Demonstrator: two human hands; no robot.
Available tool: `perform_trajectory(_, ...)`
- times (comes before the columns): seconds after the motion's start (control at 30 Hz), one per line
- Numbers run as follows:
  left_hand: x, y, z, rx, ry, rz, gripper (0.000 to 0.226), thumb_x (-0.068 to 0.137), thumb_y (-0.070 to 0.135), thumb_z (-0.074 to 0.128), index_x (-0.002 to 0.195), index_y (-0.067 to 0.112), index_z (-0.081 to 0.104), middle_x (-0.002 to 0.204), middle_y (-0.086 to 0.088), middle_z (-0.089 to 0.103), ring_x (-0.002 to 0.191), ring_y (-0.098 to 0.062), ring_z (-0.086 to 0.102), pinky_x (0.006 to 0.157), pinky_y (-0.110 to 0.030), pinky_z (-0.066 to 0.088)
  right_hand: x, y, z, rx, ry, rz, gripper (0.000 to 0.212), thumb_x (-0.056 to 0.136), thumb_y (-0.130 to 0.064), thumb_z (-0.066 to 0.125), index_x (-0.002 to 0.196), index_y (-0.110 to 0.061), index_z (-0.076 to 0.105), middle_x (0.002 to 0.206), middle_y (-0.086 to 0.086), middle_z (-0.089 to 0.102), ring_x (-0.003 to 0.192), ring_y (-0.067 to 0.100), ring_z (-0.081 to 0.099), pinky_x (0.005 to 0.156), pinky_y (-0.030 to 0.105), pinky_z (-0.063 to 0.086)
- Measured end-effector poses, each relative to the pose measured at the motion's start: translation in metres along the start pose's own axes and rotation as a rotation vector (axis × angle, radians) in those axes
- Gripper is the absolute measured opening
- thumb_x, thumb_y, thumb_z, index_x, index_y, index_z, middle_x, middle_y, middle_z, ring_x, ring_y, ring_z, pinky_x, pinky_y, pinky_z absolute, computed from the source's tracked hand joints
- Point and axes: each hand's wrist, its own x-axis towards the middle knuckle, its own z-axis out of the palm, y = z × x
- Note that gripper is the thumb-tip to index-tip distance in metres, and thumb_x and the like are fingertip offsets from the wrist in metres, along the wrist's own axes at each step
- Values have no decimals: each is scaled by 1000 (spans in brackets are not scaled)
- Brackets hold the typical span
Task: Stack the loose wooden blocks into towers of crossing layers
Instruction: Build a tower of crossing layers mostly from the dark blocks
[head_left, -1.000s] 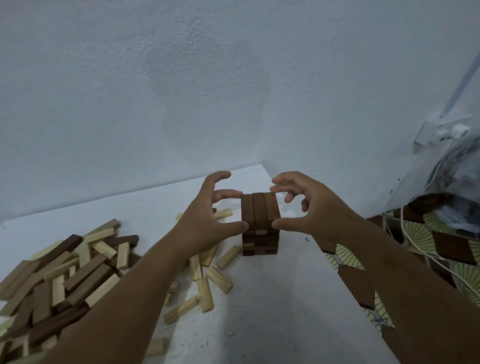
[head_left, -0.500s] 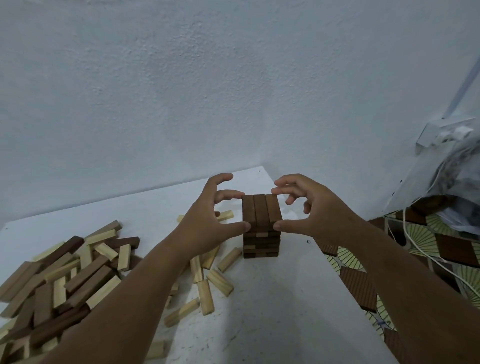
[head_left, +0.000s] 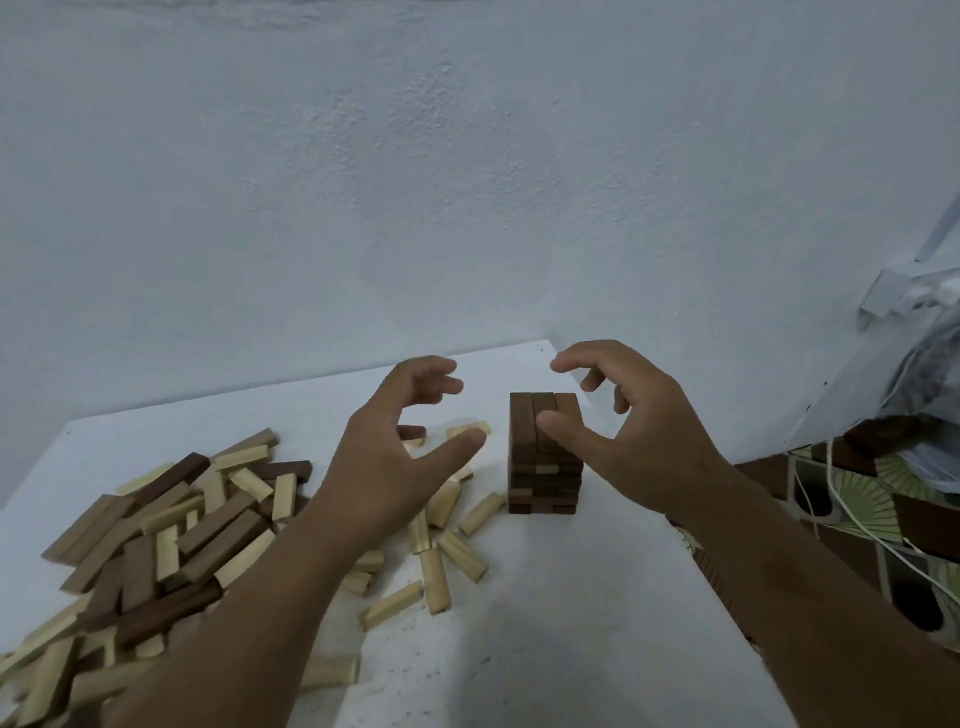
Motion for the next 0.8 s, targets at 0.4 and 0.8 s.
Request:
perform_trajectory(0.4,-106,-49,-105,338,123,-96,17,85,19,72,89,35,69,84,26,65,84,2,60,68,-9,42,-30,-100,115,125,-355,-65,26,85,-31,69,110,-35,62,105,-23,59,94,3,53,81,20,44)
perform_trajectory(0.8,-147,-114,-147,589,-92,-103,21,95,27,56,108,27,73,118,14,63,110,-12,49,98,-36,44,-49,-129,182,19,-525,-85,26,88,-30,67,114,-31,65,106,-24,59,95,-8,50,79,11,38)
